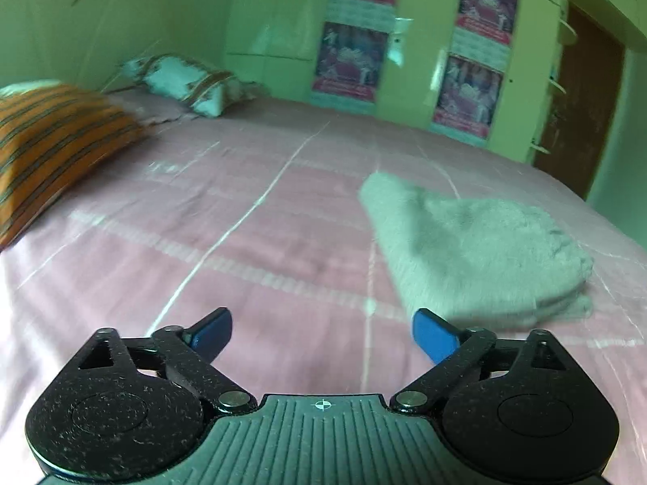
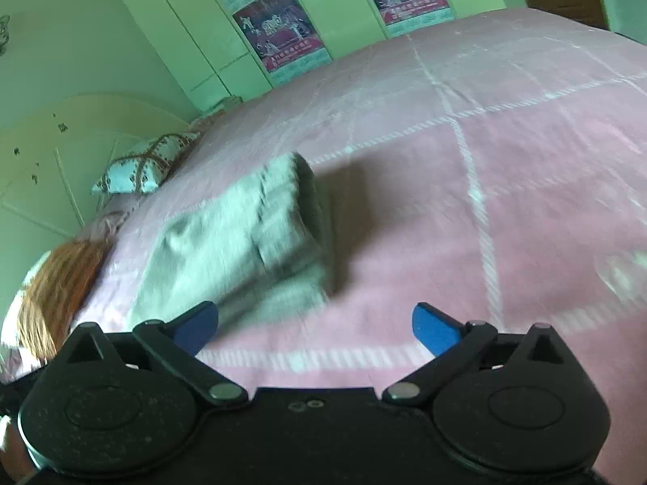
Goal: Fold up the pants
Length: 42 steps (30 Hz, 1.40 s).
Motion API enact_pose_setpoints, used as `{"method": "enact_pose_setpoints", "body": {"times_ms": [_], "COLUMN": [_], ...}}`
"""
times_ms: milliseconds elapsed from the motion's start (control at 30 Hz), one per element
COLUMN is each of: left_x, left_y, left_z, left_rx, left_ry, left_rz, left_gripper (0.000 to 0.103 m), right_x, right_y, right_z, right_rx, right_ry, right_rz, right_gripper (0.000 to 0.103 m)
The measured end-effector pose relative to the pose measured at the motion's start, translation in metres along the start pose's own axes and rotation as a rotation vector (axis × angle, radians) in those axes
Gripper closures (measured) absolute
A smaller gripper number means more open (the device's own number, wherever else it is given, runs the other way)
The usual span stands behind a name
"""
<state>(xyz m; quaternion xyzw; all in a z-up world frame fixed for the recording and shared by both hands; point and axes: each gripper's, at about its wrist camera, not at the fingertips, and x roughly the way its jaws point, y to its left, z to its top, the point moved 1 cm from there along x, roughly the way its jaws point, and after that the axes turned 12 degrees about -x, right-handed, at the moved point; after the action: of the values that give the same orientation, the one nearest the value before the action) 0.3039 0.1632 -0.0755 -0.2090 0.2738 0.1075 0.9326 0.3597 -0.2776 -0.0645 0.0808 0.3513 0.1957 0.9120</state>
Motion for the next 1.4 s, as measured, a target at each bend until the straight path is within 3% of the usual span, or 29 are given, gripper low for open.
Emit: {"method": "enact_pose_setpoints", "body": {"times_ms": [200, 400, 500, 700, 933, 1100, 1233, 1400], "left_x": [-0.058, -0.126, -0.149, -0.199, -0.238, -0.263, -0.288, -0.292], "left_y": [0.029, 0.029, 0.021, 0.006, -0.014, -0.040, -0.069, -0.085], "left_z": [-0.042, -0.073, -0.085, -0.105, -0.118, -0.126, -0.146, -0.176], "left_rx": [-0.040, -0.043, -0.026, -0.022, -0.003, -0.068, 0.014, 0.074], "left_ry": [0.036, -0.033, -0.052, -0.102, -0.149, -0.177, -0.191, -0.161], "left_rz": [0.027, -0.016, -0.048, -0.094, -0.096, -0.149, -0.201, -0.212], "left_gripper": [0.000, 0.000, 0.000, 0.000, 0.000, 0.000, 0.000, 0.000], "right_x": [-0.064, -0.135, -0.155, -0.184, -0.205, -0.230, -0.243, -0.249], "right_y": [-0.002, 0.023, 0.034, 0.061, 0.089, 0.126, 0.154, 0.185], "right_z": [-0.073, -0.121, -0.137, -0.146, -0.146, -0.152, -0.157, -0.161], "right_rx": [0.018, 0.016, -0.013, -0.088, -0.136, -0.206, -0.284, -0.397], "right_ry": [0.049, -0.101, -0.135, -0.200, -0.254, -0.354, -0.378, -0.412], "right_rz": [-0.068, -0.132, -0.169, -0.240, -0.188, -0.165, -0.136, -0.153], "right_gripper": [0.006, 0.006, 0.006, 0.006, 0.006, 0.006, 0.006, 0.006]}}
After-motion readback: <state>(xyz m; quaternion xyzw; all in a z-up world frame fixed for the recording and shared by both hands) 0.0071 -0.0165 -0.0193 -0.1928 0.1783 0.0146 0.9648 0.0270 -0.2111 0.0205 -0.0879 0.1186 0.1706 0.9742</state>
